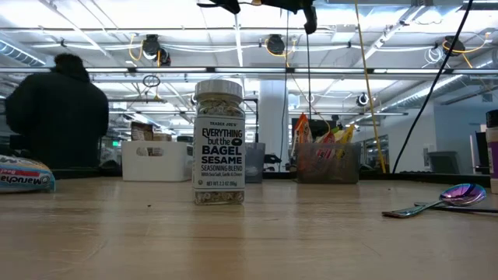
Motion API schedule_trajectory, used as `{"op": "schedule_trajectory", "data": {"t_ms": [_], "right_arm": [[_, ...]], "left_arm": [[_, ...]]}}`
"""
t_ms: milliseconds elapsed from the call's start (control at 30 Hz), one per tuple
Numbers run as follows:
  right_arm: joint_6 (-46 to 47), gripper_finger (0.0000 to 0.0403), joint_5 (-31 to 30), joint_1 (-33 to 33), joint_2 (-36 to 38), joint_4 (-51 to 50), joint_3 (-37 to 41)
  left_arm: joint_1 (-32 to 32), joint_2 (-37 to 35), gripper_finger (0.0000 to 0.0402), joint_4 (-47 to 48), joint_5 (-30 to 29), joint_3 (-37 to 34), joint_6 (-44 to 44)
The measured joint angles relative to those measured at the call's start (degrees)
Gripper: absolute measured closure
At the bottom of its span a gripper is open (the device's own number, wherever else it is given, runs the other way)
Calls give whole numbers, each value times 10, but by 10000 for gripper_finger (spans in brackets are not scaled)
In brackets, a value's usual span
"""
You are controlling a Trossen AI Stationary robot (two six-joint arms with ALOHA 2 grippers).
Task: Pick & Place Food Item
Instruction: Put the left violet spoon into the left black bin
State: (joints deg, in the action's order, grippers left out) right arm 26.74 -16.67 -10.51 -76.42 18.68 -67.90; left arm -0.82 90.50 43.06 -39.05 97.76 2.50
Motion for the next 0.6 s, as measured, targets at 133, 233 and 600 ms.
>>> {"op": "schedule_trajectory", "data": {"t_ms": [133, 233, 600], "right_arm": [[0, 403, 0, 0, 0, 0, 0], [0, 403, 0, 0, 0, 0, 0], [2, 389, 3, 0, 0, 0, 0]], "left_arm": [[0, 0, 387, 0, 0, 0, 8], [0, 0, 385, 0, 0, 0, 9], [0, 0, 387, 1, 2, 0, 13]]}}
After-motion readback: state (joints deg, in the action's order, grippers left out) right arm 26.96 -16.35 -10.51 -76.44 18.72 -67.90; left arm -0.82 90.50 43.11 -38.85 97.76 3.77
